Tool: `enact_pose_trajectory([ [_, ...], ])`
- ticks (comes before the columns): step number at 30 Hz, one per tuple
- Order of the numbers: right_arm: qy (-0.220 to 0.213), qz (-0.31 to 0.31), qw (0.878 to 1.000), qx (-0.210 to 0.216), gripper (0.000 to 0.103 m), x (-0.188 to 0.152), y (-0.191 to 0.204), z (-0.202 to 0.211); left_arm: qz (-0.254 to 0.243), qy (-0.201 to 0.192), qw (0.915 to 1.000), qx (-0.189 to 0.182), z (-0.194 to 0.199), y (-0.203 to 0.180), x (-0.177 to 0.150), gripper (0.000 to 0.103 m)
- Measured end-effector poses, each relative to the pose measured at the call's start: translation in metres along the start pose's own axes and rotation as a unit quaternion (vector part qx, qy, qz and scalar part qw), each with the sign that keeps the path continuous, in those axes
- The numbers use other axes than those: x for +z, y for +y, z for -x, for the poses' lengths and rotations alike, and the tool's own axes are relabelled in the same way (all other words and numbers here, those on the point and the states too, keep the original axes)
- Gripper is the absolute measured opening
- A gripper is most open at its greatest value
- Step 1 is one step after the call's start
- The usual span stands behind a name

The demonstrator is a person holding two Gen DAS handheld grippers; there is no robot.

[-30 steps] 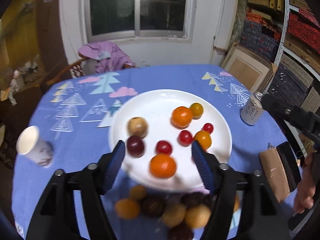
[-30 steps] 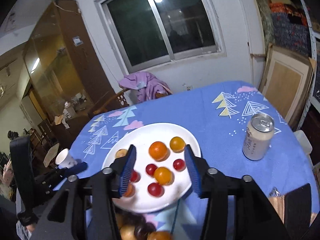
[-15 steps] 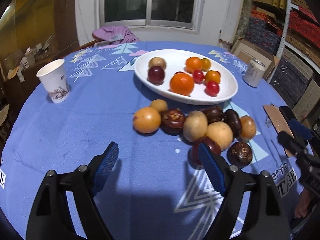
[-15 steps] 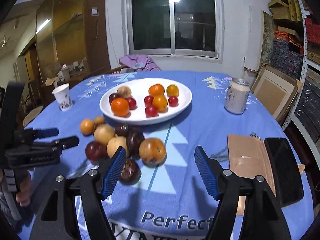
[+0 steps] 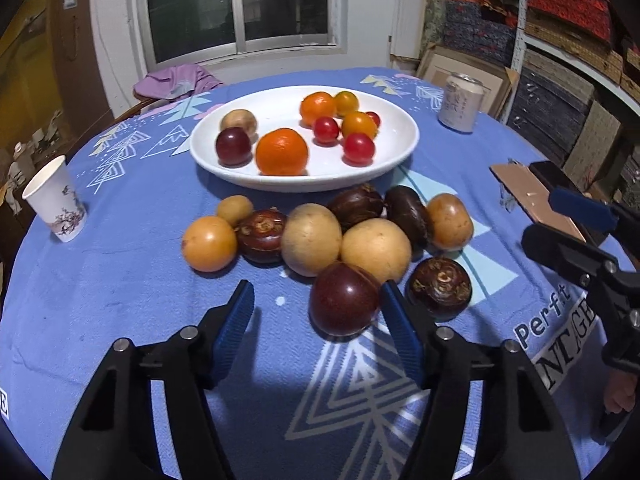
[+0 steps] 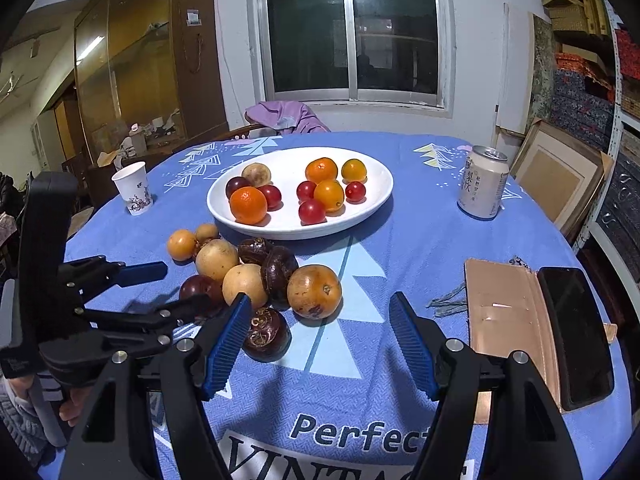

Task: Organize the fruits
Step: 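Move the left tool to the dark red plum and grasp it, then grasp the dark brown patterned fruit with the right tool while the left tool holds the plum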

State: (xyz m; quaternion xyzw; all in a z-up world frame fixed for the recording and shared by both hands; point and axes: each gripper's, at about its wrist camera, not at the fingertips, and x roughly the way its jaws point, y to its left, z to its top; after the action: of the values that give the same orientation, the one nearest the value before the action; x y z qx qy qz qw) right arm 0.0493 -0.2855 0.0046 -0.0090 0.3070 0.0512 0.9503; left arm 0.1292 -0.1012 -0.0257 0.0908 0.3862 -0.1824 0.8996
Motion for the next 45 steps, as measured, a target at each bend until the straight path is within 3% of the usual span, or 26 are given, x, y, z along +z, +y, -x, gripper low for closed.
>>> enact_pose_trajectory([
  [4,-0.002,-0.002,1.0,0.004,0.072,0.001,-0.001,0.001,-0.01,0.001,0.9999,-0.01,-0.004,-0.005,-0.001,0.057],
  [11,0.002,-0.006,1.0,0.005,0.072,0.0,-0.002,0.0,-0.015,0.009,0.9991,-0.039,-0.01,-0.008,-0.002,0.039],
  [17,0.007,-0.012,1.0,0.008,0.072,0.0,-0.004,-0.003,-0.003,0.009,0.9994,-0.033,-0.007,-0.002,-0.004,0.039],
  [23,0.025,0.011,0.999,0.026,0.072,-0.007,0.008,-0.011,0.029,-0.004,0.9989,0.037,0.021,0.033,-0.009,0.039],
  [27,0.059,0.046,0.996,0.037,0.069,-0.015,0.03,-0.028,0.055,0.005,0.9973,0.049,0.025,0.058,-0.021,0.039],
  [34,0.093,0.05,0.994,0.039,0.055,-0.016,0.043,-0.05,0.061,0.002,0.9975,0.037,0.028,0.062,-0.02,0.039],
  [45,0.114,0.051,0.992,0.035,0.053,-0.013,0.045,-0.064,0.049,0.004,0.9985,0.024,0.028,0.052,-0.021,0.039],
])
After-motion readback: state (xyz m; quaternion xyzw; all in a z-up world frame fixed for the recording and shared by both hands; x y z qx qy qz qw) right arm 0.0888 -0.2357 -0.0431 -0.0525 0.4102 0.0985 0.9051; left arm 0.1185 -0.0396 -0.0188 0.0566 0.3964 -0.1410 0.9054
